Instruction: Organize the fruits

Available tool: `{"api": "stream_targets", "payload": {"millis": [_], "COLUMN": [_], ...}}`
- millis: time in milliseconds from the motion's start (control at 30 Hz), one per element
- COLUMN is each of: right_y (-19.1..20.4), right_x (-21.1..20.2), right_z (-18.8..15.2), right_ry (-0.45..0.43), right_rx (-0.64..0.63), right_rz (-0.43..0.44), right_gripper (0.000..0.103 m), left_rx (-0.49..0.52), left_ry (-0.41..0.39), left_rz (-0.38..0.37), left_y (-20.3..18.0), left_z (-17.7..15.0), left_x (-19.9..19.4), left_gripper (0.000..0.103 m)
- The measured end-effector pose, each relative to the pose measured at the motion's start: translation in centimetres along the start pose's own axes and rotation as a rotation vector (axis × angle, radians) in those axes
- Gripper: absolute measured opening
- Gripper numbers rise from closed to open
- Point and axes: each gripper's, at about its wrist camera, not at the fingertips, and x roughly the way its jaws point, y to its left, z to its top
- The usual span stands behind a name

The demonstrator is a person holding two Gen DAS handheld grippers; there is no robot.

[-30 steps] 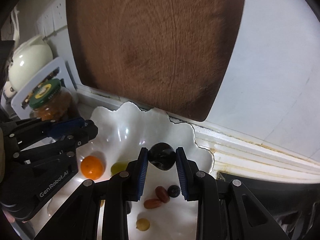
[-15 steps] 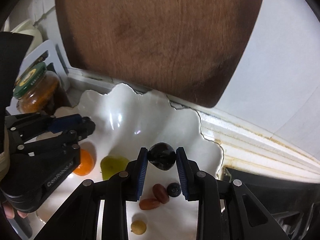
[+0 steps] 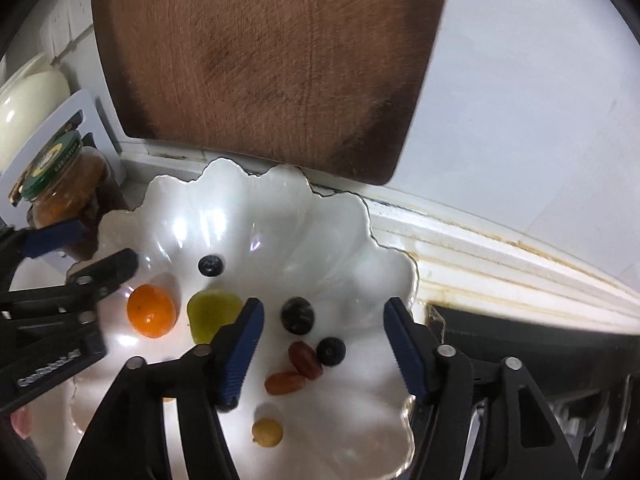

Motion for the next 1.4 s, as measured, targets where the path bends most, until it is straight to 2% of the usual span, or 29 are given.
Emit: {"api": "stream_targets", "payload": {"millis": [100, 167, 267, 433, 667, 900, 1200, 1400], "right_y": [0.0, 0.0, 0.2, 0.8, 1.8, 3.0, 3.9, 4.6], "right_x": [-1.3, -2.6, -4.9, -9.4, -15.1, -21.1, -27.4, -31.0], "right_z": [-0.9, -1.6, -3.1, -5.5, -8.6, -13.5, -20.5, -24.9], "right_ry": [-0.023, -0.043, -0.084, -0.166, -0.276, -0.373, -0.431, -0.474], "right_rx": [0.021, 0.037, 0.057, 0.065, 0.071, 0.081, 0.081, 0.072], "right_rz": [-0.013, -0.017, -0.034, -0.069, -0.081, -0.103, -0.096, -0.099], "right_gripper": [0.065, 0.066, 0.074, 0.077, 0.081, 0.084, 0.087, 0.087], "left_rx": [0.008, 0.004, 0.004, 0.01, 0.025, 0.032, -0.004, 0.002], "left_ry": [-0.034, -0.068, -0.107, -0.184, -0.298, -0.379, -0.449, -0.489], "left_rz": [0.0, -0.003, -0.012, -0.004, -0.019, -0.022, -0.027, 0.01], "left_y": [0.6, 0.9, 1.4, 1.1, 2.0, 1.4, 1.0, 0.6], "left_z": [-0.6, -1.3, -2.2, -3.9, -7.8, -12.4, -20.0, -25.1], "left_x": [-1.7, -3.1, -5.1, -8.1, -14.0, -19.6, -26.2, -30.3], "left_gripper": [0.083, 0.085, 0.088, 0.094, 0.1, 0.103, 0.103, 0.103]}}
